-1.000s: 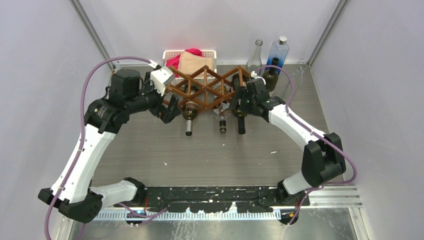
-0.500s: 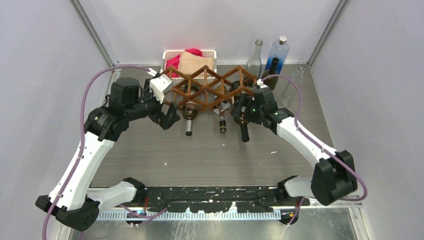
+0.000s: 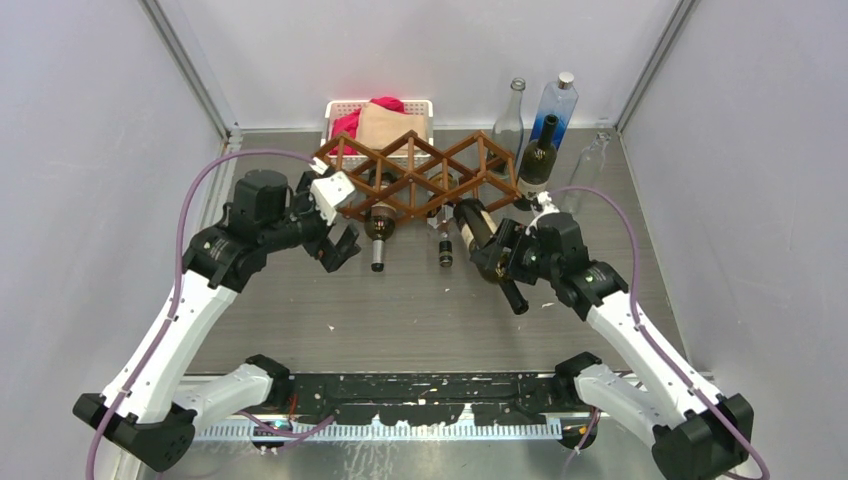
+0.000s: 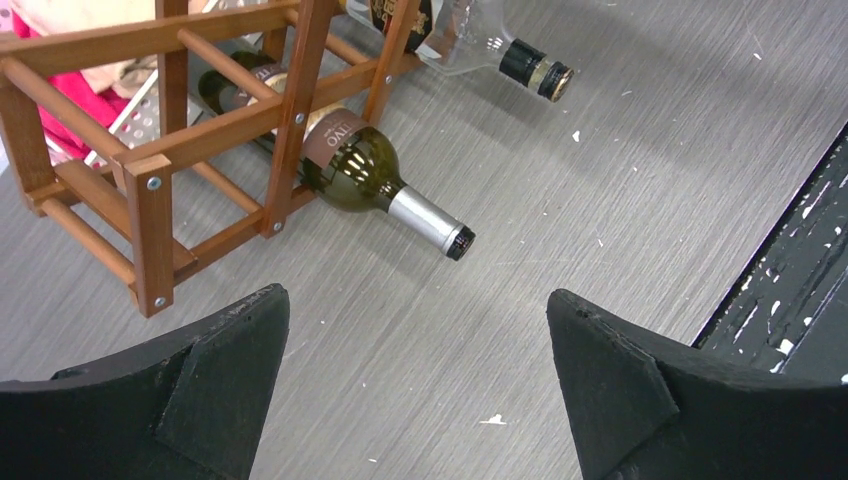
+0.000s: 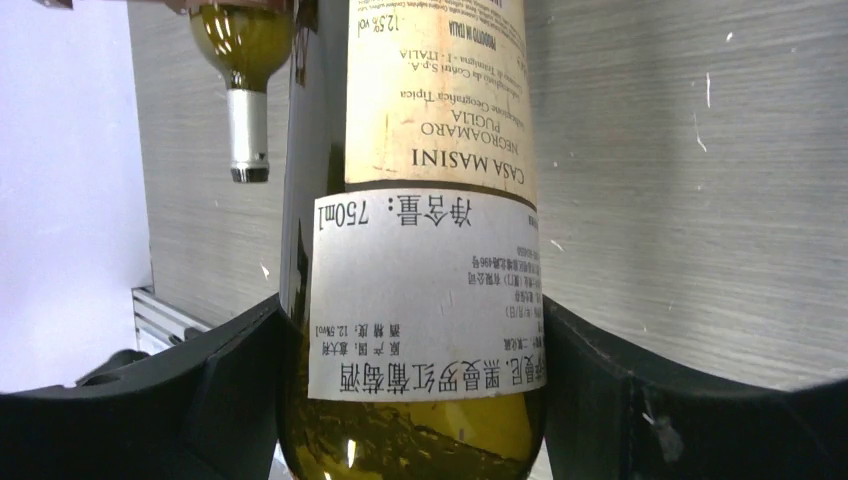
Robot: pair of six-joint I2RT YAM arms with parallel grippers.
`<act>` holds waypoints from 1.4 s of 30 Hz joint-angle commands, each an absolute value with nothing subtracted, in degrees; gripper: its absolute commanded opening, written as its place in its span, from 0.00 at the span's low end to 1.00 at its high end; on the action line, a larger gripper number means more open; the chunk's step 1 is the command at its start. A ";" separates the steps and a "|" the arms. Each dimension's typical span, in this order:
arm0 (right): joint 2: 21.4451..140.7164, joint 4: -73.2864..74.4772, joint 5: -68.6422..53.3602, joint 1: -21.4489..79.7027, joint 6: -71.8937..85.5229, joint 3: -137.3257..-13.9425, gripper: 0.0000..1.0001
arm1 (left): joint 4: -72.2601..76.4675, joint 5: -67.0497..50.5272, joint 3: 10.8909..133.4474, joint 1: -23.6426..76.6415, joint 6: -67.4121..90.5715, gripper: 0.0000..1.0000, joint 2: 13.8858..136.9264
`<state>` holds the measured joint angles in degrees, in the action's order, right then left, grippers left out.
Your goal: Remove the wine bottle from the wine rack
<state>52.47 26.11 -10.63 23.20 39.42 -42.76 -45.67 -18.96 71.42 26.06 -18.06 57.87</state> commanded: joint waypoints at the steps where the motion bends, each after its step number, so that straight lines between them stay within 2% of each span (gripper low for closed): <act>1: 45.37 23.88 -14.96 23.55 41.63 -42.72 0.01 | -40.59 -22.94 71.23 25.75 -21.84 1.00 57.58; 10: 38.39 28.14 -18.47 23.50 42.02 -44.08 0.01 | -40.13 -27.54 69.40 25.99 -32.68 0.99 58.25; 16: 46.23 25.49 -25.82 24.85 42.42 -50.59 0.01 | -38.41 -29.95 66.54 29.12 -44.44 1.00 55.83; 23: 56.19 26.55 -24.58 38.09 39.50 -61.93 0.01 | -34.38 -25.94 61.13 37.73 -55.73 1.00 53.08; 29: 63.12 27.38 -22.92 47.84 37.41 -69.60 0.01 | -24.91 -22.35 54.66 42.98 -61.96 1.00 49.84; 39: 71.36 27.61 -23.21 56.74 34.32 -77.62 0.01 | -31.09 -20.22 52.58 45.66 -66.40 0.99 47.96; 42: 71.79 27.01 -23.56 57.05 34.28 -77.85 0.01 | -31.39 -19.92 51.57 45.64 -67.31 0.93 47.06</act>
<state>73.17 35.35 -20.08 55.88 35.64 -72.90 -32.71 -20.58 52.10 45.41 -64.31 48.73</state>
